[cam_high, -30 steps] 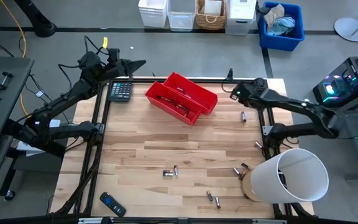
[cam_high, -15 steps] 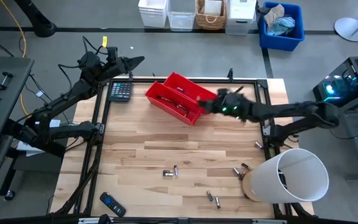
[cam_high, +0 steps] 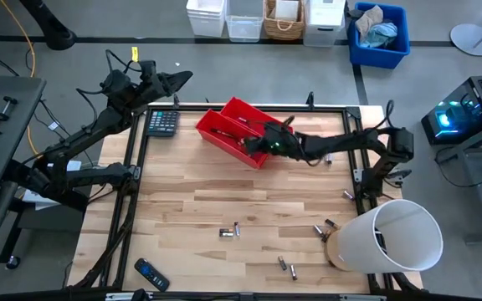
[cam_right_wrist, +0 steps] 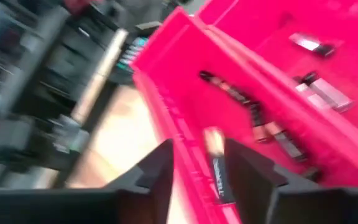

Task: Sort batteries
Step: Put the black battery into the bottom red bin, then put the silver battery into the top red bin

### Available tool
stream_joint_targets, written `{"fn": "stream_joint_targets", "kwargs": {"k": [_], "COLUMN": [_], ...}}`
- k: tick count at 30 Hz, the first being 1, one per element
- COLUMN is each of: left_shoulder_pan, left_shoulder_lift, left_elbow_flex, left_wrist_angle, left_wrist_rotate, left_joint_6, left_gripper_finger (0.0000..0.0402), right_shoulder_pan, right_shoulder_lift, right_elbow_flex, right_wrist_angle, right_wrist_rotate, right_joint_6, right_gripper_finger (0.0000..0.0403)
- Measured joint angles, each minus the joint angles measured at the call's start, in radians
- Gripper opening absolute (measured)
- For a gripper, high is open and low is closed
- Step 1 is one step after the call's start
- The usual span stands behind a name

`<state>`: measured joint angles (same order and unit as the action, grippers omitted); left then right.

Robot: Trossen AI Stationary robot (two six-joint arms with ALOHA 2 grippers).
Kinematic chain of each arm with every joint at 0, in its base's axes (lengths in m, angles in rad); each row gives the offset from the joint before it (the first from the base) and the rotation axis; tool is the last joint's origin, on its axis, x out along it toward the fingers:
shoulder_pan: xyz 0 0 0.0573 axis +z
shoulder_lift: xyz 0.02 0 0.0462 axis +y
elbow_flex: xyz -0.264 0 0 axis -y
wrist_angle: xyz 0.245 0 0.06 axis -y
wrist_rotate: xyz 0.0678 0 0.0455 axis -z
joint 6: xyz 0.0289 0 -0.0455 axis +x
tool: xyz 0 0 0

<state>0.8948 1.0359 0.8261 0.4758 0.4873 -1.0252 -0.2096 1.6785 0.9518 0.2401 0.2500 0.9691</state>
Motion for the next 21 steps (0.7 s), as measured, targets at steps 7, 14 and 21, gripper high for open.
{"fn": "stream_joint_targets", "kwargs": {"k": [7, 14, 21], "left_shoulder_pan": [0.0, 0.0, 0.001], "left_shoulder_lift": [0.0, 0.0, 0.0], "left_elbow_flex": [0.0, 0.0, 0.0], "left_wrist_angle": [-0.001, -0.002, -0.003], "left_wrist_rotate": [0.0, 0.0, 0.0], "left_joint_6": [0.001, 0.014, 0.041], "left_gripper_finger": [0.021, 0.021, 0.021], "right_shoulder_pan": [-0.028, -0.025, -0.026], "right_shoulder_lift": [-0.008, -0.155, -0.601], "right_elbow_flex": [0.292, 0.317, -0.026], "right_wrist_angle": [-0.557, -1.197, -1.418], "right_wrist_rotate": [-0.059, 0.123, 0.134], "right_joint_6": [-0.323, -0.211, 0.178], "right_gripper_finger": [0.02, 0.0205, 0.0206]}}
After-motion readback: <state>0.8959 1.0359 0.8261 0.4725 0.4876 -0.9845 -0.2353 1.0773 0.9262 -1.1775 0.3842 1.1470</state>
